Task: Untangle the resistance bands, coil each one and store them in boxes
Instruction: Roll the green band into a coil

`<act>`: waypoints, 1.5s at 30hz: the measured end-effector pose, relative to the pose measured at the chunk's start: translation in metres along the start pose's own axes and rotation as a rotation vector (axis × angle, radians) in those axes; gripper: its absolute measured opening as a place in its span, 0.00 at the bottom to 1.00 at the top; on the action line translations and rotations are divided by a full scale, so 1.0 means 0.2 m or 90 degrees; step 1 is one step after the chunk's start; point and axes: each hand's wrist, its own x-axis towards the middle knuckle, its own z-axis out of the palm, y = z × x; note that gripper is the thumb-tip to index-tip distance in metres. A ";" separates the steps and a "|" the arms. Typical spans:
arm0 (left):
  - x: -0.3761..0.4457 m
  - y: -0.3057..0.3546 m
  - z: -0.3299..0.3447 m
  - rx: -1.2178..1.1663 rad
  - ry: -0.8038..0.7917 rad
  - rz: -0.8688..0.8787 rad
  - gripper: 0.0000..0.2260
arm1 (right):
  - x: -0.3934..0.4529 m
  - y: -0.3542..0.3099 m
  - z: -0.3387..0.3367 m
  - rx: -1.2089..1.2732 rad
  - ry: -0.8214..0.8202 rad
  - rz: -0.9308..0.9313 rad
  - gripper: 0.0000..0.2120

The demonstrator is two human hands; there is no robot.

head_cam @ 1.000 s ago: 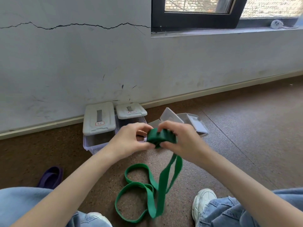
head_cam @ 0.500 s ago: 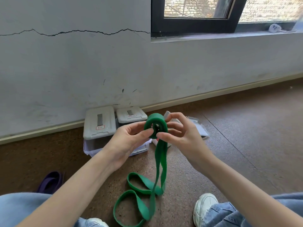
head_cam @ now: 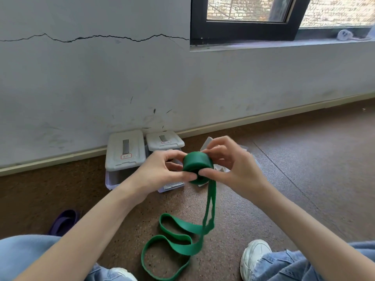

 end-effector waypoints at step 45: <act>-0.03 0.04 -0.01 -0.006 0.036 0.062 0.17 | 0.00 -0.02 -0.03 0.087 -0.015 0.031 0.18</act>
